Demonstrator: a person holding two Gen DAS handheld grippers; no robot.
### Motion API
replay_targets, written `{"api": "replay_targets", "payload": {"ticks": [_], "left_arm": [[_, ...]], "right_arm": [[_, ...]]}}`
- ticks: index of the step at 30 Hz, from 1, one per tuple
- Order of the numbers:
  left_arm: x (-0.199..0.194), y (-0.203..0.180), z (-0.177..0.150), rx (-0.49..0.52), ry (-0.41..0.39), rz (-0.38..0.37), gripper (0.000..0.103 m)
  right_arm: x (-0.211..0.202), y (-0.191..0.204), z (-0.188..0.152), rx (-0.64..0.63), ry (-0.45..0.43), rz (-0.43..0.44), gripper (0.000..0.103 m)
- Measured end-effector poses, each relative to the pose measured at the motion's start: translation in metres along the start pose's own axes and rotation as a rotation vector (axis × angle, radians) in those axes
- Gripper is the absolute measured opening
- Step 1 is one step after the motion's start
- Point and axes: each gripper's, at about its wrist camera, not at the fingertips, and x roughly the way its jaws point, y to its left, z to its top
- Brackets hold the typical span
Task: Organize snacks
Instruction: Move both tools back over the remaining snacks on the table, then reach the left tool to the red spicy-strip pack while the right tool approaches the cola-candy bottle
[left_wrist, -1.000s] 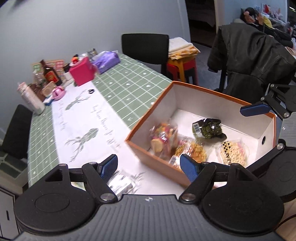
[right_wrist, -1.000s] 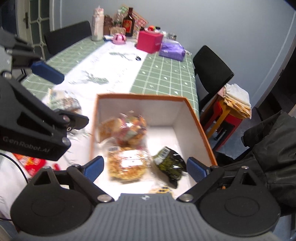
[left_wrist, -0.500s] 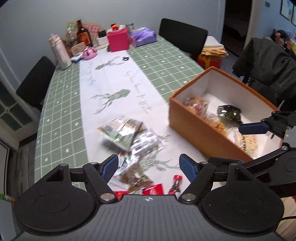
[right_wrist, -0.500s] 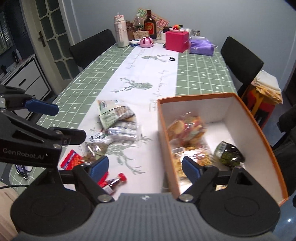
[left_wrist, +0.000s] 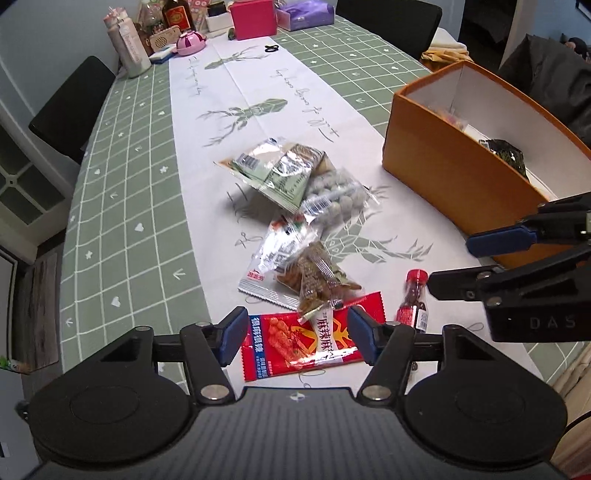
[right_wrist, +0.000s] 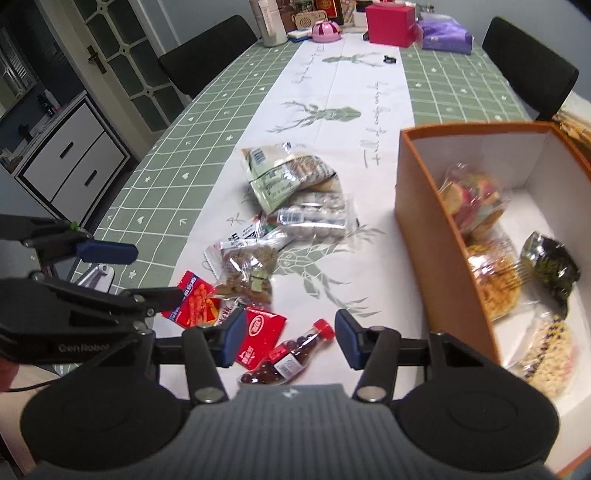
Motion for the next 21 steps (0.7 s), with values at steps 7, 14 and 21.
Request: {"api": "replay_targets", "payload": {"ticks": [7, 14, 21], "left_arm": [[0.024, 0.002, -0.017, 0.046, 0.004, -0.034, 0.068], [0.044, 0.015, -0.023, 0.014, 0.026, -0.071, 0.068], [0.059, 0.013, -0.033, 0.035, 0.065, -0.077, 0.068]], "right_arm": [[0.042, -0.01, -0.018, 0.095, 0.107, 0.031, 0.048], [0.065, -0.012, -0.018, 0.149, 0.16, 0.047, 0.046], [0.08, -0.002, -0.018, 0.105, 0.176, 0.026, 0.037]]}}
